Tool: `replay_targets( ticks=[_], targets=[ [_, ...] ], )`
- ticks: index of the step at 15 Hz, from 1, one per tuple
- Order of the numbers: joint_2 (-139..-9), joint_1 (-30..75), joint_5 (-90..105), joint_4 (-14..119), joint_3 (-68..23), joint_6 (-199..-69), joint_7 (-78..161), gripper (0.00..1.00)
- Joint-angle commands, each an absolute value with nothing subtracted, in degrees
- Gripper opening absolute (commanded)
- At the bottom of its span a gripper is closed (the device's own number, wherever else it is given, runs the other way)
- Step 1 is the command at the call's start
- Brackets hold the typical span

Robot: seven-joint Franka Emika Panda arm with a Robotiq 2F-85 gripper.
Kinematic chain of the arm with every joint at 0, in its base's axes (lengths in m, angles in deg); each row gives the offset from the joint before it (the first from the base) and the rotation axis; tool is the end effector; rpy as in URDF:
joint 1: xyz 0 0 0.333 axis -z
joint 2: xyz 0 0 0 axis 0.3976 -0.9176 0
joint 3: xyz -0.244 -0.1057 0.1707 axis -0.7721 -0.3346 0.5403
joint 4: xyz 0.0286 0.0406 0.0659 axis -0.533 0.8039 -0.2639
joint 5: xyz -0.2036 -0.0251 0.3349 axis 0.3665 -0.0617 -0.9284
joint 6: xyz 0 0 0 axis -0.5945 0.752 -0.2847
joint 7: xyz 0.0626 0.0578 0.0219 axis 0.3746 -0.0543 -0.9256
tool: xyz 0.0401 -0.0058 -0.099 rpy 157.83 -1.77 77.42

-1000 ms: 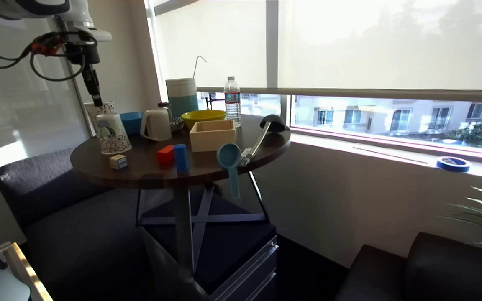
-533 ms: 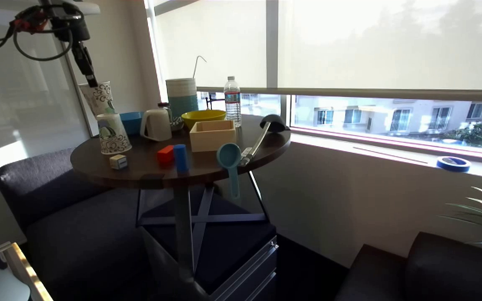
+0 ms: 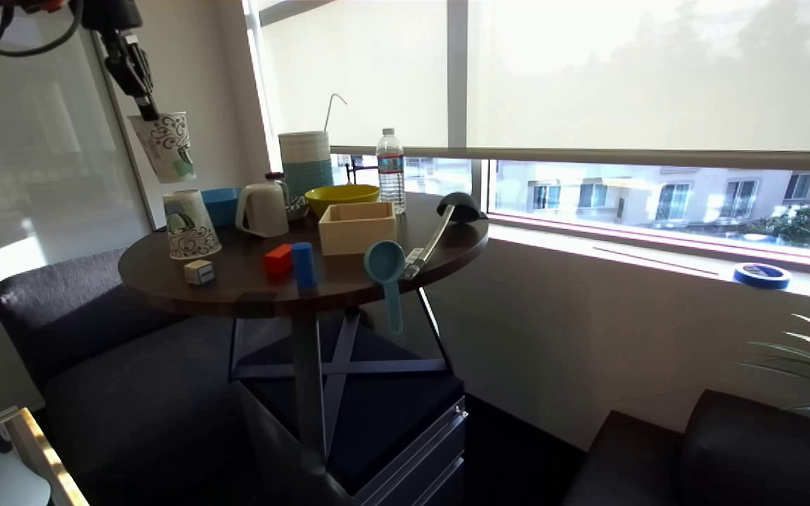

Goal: Put the top cup on the table, then put the left cup on the right cup

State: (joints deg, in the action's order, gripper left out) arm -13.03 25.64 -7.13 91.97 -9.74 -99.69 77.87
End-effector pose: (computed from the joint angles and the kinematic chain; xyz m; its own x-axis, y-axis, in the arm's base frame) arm 0.3257 0.0713 0.6244 0.7825 -0.6163 0.0886 -0.5890 -0.7788 -0.2158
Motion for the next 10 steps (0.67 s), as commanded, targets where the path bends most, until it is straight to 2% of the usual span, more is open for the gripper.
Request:
replay_targets(
  ticks=[1,10],
  targets=[
    [-14.33,28.21,-7.29,91.06,-9.34,-97.25,80.18,0.01],
    [-16.84,28.49,-7.01,90.23,-9.28,-95.08,81.57,0.01]
  ],
)
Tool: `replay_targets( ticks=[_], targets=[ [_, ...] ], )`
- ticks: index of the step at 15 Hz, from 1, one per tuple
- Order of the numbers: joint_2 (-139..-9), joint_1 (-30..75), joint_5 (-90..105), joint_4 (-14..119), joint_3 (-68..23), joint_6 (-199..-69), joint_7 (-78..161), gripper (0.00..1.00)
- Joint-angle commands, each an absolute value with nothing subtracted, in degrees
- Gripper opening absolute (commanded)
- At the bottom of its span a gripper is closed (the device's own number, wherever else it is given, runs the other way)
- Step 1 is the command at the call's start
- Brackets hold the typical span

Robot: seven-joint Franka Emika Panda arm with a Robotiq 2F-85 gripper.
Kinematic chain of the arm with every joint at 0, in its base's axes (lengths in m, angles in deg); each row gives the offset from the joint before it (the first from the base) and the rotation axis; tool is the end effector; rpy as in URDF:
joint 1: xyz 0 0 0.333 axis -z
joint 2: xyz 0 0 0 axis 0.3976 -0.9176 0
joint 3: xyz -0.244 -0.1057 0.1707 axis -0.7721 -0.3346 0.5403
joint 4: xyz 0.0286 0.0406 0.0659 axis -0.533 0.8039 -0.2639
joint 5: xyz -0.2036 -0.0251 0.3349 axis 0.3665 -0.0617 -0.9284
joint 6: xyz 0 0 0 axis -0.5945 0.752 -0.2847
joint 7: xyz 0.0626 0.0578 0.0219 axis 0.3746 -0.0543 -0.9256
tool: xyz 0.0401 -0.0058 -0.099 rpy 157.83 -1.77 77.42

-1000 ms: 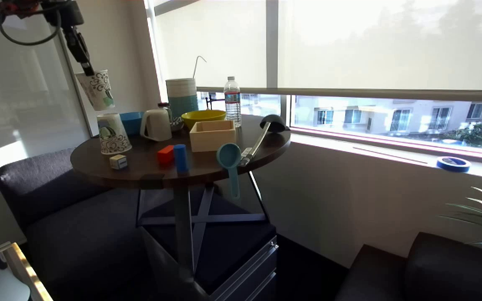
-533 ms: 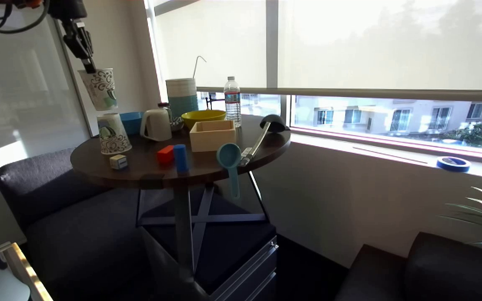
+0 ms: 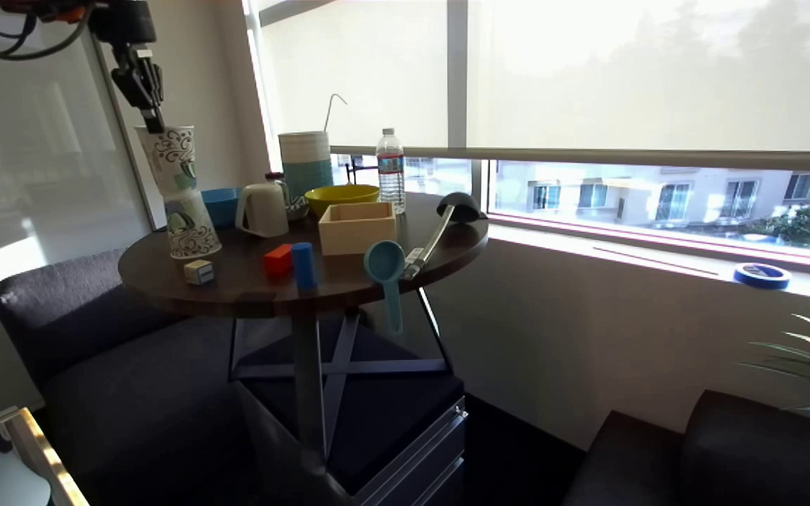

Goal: Put the top cup on the table, then put the left cup on the right cup

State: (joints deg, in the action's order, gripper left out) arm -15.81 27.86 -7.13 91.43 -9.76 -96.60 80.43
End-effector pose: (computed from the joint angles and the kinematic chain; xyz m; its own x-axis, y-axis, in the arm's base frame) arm 0.3370 0.0583 0.6075 0.7381 -0.6747 0.0092 -0.6649 -0.7295 -0.1603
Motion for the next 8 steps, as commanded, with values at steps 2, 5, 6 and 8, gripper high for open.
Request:
replay_targets(
  ticks=[2,5,6,8],
  targets=[
    [-16.71,28.57,-6.75,90.24,-9.26,-94.88,81.67,0.01],
    [-16.42,28.61,-6.57,89.97,-9.25,-94.84,81.92,0.01],
    [-16.3,28.58,-6.45,89.85,-9.22,-94.92,81.9,0.01],
    [-16.13,28.6,-6.29,89.49,-9.18,-94.93,82.01,0.01]
  ],
)
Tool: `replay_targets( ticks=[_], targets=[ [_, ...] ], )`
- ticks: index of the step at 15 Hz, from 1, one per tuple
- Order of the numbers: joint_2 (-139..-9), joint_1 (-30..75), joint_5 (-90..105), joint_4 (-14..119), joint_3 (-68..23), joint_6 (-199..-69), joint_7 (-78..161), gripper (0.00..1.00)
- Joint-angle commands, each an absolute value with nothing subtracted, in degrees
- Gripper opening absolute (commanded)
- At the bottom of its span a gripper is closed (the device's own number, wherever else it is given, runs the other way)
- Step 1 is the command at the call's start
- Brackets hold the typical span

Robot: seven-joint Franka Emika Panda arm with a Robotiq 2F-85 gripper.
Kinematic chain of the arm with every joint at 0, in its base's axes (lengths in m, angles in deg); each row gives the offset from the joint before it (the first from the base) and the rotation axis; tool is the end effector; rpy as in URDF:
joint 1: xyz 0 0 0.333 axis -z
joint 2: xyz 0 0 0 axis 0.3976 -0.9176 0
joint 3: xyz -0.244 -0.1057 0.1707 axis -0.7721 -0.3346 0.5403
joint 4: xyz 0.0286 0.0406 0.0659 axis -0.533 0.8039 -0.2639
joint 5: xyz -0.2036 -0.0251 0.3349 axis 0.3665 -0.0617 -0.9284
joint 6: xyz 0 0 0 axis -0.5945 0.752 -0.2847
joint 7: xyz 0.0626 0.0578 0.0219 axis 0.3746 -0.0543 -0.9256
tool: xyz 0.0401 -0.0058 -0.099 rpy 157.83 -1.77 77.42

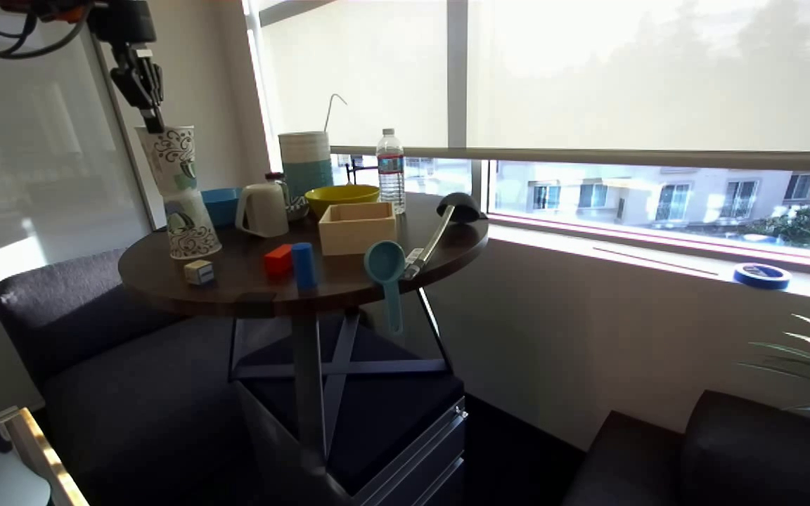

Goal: Put the top cup on the table, then put the left cup on the right cup

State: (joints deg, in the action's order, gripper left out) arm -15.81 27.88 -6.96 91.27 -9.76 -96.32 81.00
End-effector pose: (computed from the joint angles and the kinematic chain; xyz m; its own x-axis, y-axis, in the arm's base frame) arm 0.3366 0.0581 0.6083 0.7317 -0.6815 0.0082 -0.6722 -0.7236 -0.1569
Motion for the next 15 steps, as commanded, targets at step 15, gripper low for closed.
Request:
replay_targets(
  ticks=[15],
  targets=[
    [-17.04,28.58,-6.3,89.34,-9.44,-95.48,81.82,0.01]
  ],
)
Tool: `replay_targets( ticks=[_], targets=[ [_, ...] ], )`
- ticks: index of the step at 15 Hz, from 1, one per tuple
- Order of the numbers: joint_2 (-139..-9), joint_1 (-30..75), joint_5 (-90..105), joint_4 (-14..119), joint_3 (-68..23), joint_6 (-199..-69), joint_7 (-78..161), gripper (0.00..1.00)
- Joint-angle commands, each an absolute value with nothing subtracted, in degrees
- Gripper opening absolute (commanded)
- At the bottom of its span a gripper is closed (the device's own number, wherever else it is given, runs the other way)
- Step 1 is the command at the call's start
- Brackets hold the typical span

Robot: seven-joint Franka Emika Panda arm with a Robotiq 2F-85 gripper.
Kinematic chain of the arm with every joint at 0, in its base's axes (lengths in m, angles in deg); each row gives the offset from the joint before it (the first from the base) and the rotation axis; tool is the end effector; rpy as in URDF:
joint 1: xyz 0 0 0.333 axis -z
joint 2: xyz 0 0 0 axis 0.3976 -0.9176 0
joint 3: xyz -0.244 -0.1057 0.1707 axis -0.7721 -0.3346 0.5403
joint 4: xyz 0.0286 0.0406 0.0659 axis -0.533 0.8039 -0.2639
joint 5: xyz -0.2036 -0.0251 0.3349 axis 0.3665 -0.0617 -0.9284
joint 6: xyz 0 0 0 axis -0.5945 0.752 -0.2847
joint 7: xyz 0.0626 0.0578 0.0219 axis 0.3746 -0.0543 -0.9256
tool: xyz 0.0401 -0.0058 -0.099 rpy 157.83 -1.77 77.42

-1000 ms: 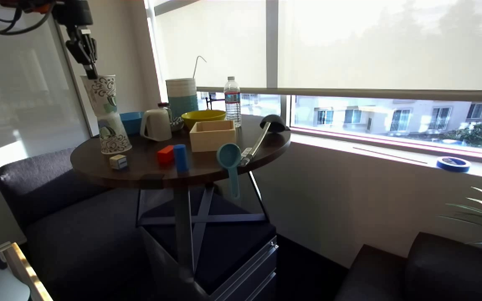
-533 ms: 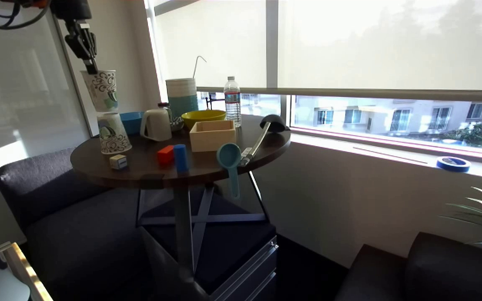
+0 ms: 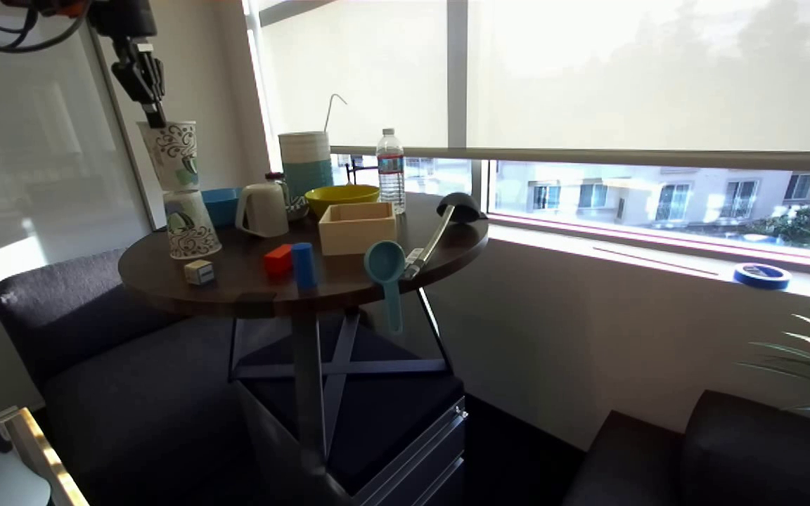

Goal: Put the top cup on the table, then put the left cup on the right cup

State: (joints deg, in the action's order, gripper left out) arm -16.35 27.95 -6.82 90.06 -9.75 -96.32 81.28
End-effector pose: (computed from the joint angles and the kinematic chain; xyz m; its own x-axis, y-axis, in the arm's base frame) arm 0.3394 0.0583 0.6153 0.7290 -0.6843 0.0168 -0.6732 -0.7211 -0.1640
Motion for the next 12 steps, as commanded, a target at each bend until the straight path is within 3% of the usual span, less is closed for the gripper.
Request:
replay_targets(
  ticks=[1,12],
  targets=[
    [-17.18,28.53,-6.34,89.35,-9.48,-95.44,81.77,0.01],
    [-17.37,28.52,-6.04,89.5,-9.6,-94.7,81.55,0.01]
  ],
)
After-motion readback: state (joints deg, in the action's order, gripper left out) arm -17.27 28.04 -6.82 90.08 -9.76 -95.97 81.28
